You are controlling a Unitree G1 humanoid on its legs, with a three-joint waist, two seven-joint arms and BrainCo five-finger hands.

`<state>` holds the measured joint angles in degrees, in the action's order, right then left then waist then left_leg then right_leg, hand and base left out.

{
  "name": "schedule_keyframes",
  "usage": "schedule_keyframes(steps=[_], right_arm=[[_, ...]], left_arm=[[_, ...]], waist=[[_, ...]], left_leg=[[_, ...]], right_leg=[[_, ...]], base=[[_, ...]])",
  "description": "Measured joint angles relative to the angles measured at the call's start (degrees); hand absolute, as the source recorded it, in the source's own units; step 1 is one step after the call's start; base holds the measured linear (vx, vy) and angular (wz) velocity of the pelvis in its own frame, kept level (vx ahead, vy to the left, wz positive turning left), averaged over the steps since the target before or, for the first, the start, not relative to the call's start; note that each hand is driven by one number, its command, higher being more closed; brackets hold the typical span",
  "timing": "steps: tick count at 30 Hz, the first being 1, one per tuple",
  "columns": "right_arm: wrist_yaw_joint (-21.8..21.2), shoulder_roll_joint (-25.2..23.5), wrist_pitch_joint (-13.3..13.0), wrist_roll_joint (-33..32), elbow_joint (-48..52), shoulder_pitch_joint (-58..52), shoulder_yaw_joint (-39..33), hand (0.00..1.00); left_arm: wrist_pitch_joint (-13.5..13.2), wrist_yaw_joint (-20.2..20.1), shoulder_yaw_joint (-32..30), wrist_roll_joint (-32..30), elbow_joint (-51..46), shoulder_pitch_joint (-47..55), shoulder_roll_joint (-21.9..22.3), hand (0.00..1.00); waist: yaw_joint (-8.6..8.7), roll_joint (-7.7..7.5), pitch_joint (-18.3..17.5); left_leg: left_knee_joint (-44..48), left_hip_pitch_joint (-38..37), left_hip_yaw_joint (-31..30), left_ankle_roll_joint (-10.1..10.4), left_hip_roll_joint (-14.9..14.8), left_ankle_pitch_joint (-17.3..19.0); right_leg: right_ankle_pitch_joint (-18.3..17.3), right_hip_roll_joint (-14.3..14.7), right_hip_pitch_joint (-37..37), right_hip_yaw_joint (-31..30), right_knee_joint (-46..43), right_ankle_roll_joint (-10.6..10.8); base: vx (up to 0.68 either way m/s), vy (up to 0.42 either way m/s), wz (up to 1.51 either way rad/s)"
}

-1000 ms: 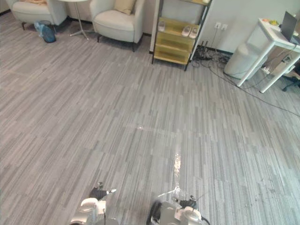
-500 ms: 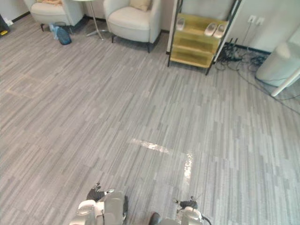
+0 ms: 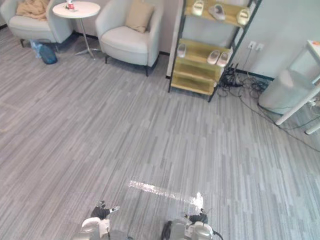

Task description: Pick up cushions and gather them together orderly.

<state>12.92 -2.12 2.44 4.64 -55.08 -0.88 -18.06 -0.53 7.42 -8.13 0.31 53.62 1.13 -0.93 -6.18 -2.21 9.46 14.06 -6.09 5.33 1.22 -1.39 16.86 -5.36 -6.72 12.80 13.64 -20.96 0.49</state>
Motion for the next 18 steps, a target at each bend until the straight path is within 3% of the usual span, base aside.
schedule_keyframes(steps=[1,3,7,9,11,12,13,15,18], right_arm=[[-0.05,0.16,0.23,0.01,0.08,0.1,-0.12,0.0],[0.03,0.77,0.16,-0.11,0.15,0.46,-1.69,0.0],[0.72,0.85,-0.22,-1.52,0.15,0.47,-1.4,0.0],[0.95,0.26,-0.12,-2.44,0.13,0.56,-1.5,0.0],[1.33,-0.11,0.0,-2.43,0.11,0.86,-1.54,0.0],[1.38,-0.14,0.16,-2.42,0.09,0.88,-1.55,0.0],[1.47,0.32,0.32,-2.41,0.11,0.89,-1.79,0.0],[1.11,0.29,0.6,-2.86,-0.85,0.88,-2.29,0.0],[0.77,0.33,0.17,-3.55,-0.42,-0.01,-4.93,0.0]], left_arm=[[0.02,-0.01,-0.08,-0.22,0.2,0.23,0.73,0.0],[0.05,-0.03,-1.57,-0.28,0.37,-0.01,2.11,0.0],[0.23,-0.35,-2.02,-0.27,-1.19,-0.25,1.96,0.0],[0.21,-0.4,-2.01,-0.28,-1.98,-0.14,1.62,0.0],[0.18,-0.41,-2.0,-0.27,-2.65,-0.17,1.71,0.0],[0.19,-0.4,-1.93,-0.27,-2.64,-0.27,1.79,0.0],[0.2,-0.41,-1.88,-0.28,-2.53,-0.23,2.1,0.0],[0.26,-0.51,-1.68,-0.31,-2.28,-0.49,0.99,0.0],[0.29,-0.75,-1.01,-1.05,-2.07,-0.91,0.39,0.0]], waist=[[-0.15,2.0,-0.21],[0.13,4.16,-0.13],[-0.52,5.52,1.13],[-0.8,4.53,1.79],[-1.4,4.54,1.75],[-1.51,4.68,1.69],[-1.61,5.34,1.29],[-2.41,2.92,0.72],[-2.72,1.44,0.11]], left_leg=[[0.45,0.18,-0.88,0.13,-1.44,0.08],[6.37,2.71,-1.51,2.04,-4.1,1.46],[37.37,16.41,-3.39,0.55,-9.55,1.45],[36.37,19.19,-3.33,1.46,-9.37,2.94],[26.81,21.98,-4.52,1.85,-7.66,2.87],[22.02,22.01,-5.32,1.91,-6.95,1.72],[15.29,21.95,-7.0,3.19,-6.24,-3.4],[11.98,19.78,-5.61,2.27,-3.56,-5.26],[11.97,18.4,-3.38,2.13,-2.35,-5.27]], right_leg=[[-0.02,1.32,-1.1,1.16,1.61,-0.35],[-0.74,3.6,-3.36,3.01,4.32,-1.35],[-4.45,7.08,-10.08,4.69,6.21,-3.13],[-5.12,6.87,-12.2,4.28,6.53,-3.28],[-5.4,6.14,-13.18,3.08,7.28,-2.48],[-5.63,5.86,-13.19,2.64,7.13,-1.88],[-6.07,5.91,-13.19,2.2,6.98,-0.57],[-5.67,4.05,-14.23,0.36,8.96,1.3],[-5.12,2.26,-16.16,0.06,10.51,2.11]], base=[[0.71,-0.337,0.5],[0.33,-0.2,0.26],[0.25,-0.119,0.14],[0.21,-0.015,-0.11],[0.19,0.089,-0.27],[0.2,0.171,-0.24],[0.21,0.167,-0.25],[0.25,0.142,-0.1],[0.18,0.106,-0.03]])
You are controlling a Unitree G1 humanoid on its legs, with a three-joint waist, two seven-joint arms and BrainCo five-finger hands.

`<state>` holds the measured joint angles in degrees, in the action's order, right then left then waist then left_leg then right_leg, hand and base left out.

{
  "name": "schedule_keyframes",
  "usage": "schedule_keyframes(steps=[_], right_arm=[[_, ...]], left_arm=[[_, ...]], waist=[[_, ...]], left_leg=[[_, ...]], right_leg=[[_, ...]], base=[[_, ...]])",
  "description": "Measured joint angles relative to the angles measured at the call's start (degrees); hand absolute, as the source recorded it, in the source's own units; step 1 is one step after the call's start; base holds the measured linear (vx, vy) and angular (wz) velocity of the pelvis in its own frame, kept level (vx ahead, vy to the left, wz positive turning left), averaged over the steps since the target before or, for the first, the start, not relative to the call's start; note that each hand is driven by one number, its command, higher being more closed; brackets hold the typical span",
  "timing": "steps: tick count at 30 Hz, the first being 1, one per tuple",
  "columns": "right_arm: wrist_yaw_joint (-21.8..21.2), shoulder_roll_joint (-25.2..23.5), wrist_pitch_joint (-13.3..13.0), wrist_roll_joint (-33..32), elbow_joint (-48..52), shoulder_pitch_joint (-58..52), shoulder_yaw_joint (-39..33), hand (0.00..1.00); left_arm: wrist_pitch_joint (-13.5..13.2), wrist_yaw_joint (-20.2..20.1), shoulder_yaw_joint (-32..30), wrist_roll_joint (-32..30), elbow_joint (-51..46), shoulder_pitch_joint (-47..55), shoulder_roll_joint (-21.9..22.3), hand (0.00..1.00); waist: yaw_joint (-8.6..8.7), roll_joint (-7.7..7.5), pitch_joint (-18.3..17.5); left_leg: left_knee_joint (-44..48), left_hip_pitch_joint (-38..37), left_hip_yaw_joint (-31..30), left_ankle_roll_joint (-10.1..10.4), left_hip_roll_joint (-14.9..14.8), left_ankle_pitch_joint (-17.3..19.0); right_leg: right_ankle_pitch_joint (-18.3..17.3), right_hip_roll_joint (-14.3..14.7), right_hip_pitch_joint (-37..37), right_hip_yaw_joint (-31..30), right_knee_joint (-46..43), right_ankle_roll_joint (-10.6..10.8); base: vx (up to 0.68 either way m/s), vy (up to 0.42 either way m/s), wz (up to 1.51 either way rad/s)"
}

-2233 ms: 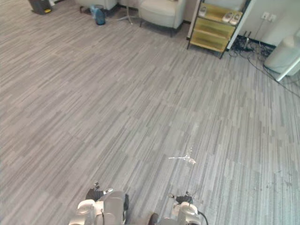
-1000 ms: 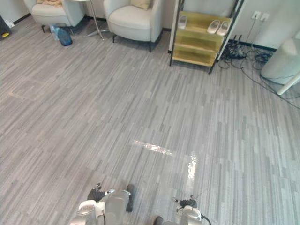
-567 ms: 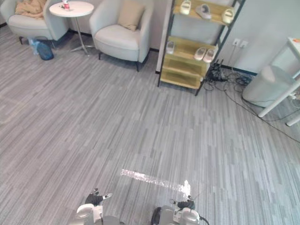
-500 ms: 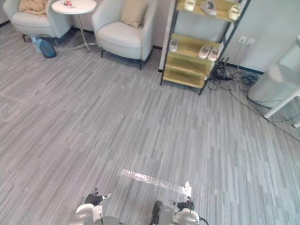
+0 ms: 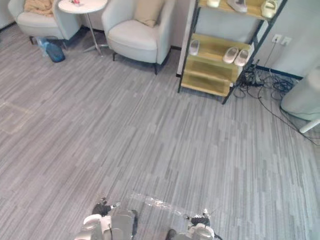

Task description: Pick up cushions and gather them together orderly.

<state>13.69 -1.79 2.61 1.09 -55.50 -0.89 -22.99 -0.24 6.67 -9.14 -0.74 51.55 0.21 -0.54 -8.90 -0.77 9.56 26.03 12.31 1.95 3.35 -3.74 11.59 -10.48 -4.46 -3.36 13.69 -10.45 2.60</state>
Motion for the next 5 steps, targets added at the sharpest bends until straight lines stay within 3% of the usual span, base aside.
schedule_keyframes(steps=[5], right_arm=[[-0.33,-1.49,-0.62,-0.09,0.22,-1.01,-0.12,0.0]], left_arm=[[0.03,-0.76,1.97,-0.84,1.47,-0.67,-0.15,0.0]], waist=[[0.03,-0.95,-1.64]], left_leg=[[-4.75,-3.52,0.97,-1.03,1.88,-0.62]], right_leg=[[0.37,-1.45,-1.06,-1.33,2.16,0.62]], base=[[0.09,0.013,-0.1]])
